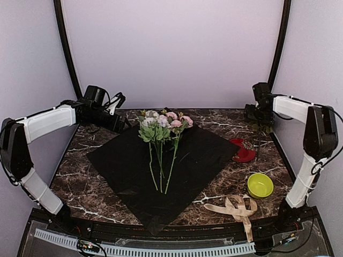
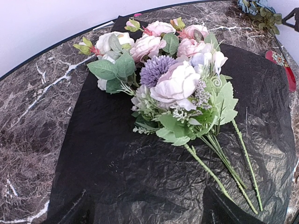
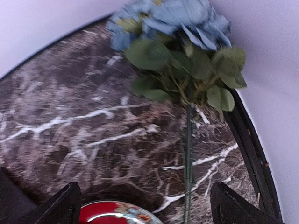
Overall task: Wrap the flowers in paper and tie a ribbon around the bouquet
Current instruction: Pick up the fake flower from the corner of the board, then place the fake flower on the flattened wrapping paper.
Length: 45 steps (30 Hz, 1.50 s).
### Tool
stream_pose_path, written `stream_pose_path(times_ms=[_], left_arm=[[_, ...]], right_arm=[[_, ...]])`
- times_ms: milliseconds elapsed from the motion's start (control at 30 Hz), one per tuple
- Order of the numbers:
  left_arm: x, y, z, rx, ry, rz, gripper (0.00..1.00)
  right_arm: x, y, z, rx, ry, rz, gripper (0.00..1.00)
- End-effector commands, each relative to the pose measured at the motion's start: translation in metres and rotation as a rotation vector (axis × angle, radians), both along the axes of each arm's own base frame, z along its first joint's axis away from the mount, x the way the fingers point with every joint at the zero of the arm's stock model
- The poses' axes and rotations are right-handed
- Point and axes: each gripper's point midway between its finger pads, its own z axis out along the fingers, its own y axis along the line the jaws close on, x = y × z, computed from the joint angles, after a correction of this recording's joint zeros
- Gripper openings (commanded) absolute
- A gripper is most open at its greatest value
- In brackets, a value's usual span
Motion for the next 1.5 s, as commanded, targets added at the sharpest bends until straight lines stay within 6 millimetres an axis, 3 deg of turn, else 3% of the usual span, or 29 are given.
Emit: stream_pose_path(times_ms=[0,133,267,567,733,833,933,1033,1100,1167,1233,1333,1367,1467], left_arm=[[-0.005,0.004,0.004,0.004,-0.005,0.002,0.82],[-0.005,0.004,0.000,0.011,0.002,0.001,0.82],[-0.004,0.004,-0.002,0.015,0.007,0.001,0.82],[-0.003,0.003,-0.005,0.016,0.013,0.000,0.82],[-0.003,0.004,-0.006,0.017,0.017,0.001,0.82],[-0.003,0.004,-0.006,0.020,0.014,0.002,0.82],[-0.003,0.004,-0.006,0.021,0.013,0.002,0.82],[-0.003,0.004,-0.005,0.021,0.013,0.002,0.82],[-0.003,0.004,-0.005,0.020,0.013,0.001,0.82],[-0.004,0.003,-0.006,0.017,0.018,-0.003,0.82],[-0.004,0.003,-0.007,0.013,0.022,-0.004,0.83],[-0.004,0.000,-0.009,-0.001,0.036,-0.010,0.83],[-0.004,-0.002,-0.009,-0.008,0.041,-0.012,0.83],[-0.004,-0.005,-0.009,-0.027,0.050,-0.015,0.83]], right_arm=[[-0.017,-0.037,-0.065,-0.008,0.202,-0.040,0.92],[-0.013,-0.045,-0.096,0.073,0.235,-0.028,0.68],[-0.016,-0.054,-0.113,0.072,0.268,-0.043,0.46],[-0.031,-0.065,-0.146,0.134,0.297,-0.030,0.35],[-0.035,-0.067,-0.153,0.108,0.334,-0.009,0.19],[-0.034,-0.077,-0.137,0.049,0.314,-0.017,0.02],[-0.036,-0.099,-0.105,-0.077,0.286,-0.080,0.00],[-0.038,-0.115,-0.056,-0.196,0.223,-0.124,0.00],[-0.038,-0.109,-0.018,-0.242,0.145,-0.123,0.00],[-0.035,-0.088,0.016,-0.211,0.037,-0.086,0.00],[-0.030,-0.048,0.038,-0.028,-0.104,-0.005,0.00],[-0.029,0.047,0.068,0.327,-0.324,0.198,0.00],[-0.034,0.089,0.077,0.408,-0.364,0.261,0.00],[-0.043,0.180,0.082,0.520,-0.381,0.391,0.00]])
